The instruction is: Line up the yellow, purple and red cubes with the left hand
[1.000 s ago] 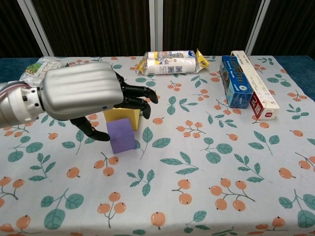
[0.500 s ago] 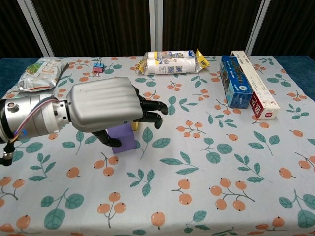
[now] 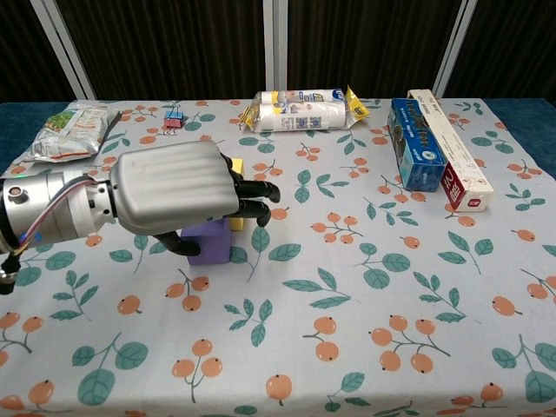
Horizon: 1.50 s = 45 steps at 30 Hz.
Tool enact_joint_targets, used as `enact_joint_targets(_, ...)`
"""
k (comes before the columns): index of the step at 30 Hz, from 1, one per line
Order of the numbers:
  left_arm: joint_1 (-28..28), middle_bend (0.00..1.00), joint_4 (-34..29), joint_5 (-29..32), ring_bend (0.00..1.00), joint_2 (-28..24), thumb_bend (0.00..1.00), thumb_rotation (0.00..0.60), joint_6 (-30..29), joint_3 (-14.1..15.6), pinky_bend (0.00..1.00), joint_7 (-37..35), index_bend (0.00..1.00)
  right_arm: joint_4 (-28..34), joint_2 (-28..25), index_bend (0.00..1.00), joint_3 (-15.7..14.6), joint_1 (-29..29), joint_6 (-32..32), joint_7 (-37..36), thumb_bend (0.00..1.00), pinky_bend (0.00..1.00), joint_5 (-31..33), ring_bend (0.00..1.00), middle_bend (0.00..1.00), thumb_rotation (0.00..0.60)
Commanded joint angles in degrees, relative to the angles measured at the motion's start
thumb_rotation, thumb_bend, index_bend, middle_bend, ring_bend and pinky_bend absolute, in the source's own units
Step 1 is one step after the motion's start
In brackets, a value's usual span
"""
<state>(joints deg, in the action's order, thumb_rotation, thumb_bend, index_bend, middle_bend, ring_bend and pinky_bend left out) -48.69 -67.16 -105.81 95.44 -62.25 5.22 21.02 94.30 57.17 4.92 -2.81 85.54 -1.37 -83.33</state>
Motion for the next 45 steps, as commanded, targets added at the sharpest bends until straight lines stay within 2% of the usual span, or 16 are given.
enact_joint_targets(1, 0.3, 0.31, -0.6, -0.4, 0.55, -0.6, 0.06, 0.600, -0.6, 0.4, 0.58, 0.1, 0.38, 0.0, -0.1, 0.00, 0.0, 0.0, 0.0, 0.0, 0.00, 0.02, 0.0, 0.00, 0.06, 0.600)
enact_joint_targets(18, 1.7, 0.31, 1.1, 0.1, 0.55, -0.9, 0.06, 0.600, -0.3, 1.1, 0.57, 0.5, 0.38, 0.1, -0.1, 0.00, 0.0, 0.1, 0.2, 0.0, 0.00, 0.02, -0.3, 0.00, 0.06, 0.600)
enact_joint_targets(29, 2.8, 0.31, -1.5, -1.0, 0.55, -2.3, 0.06, 0.600, -3.0, 1.2, 0.56, 1.1, 0.38, 0.3, -0.3, 0.00, 0.1, 0.1, 0.3, 0.1, 0.00, 0.02, -0.4, 0.00, 0.06, 0.600)
enact_joint_targets(34, 3.6, 0.31, 0.3, -0.6, 0.55, -2.2, 0.06, 0.600, -2.2, 1.8, 0.55, 1.6, 0.38, 0.4, -0.2, 0.00, 0.0, 0.1, 0.3, 0.1, 0.00, 0.02, -0.4, 0.00, 0.06, 0.600)
enact_joint_targets(45, 3.2, 0.31, 3.4, -0.2, 0.54, -0.2, 0.06, 0.600, -2.4, 0.5, 0.55, 1.0, 0.38, 0.7, -0.3, 0.00, -0.1, 0.3, 0.5, 0.5, 0.00, 0.02, -0.7, 0.00, 0.06, 0.600)
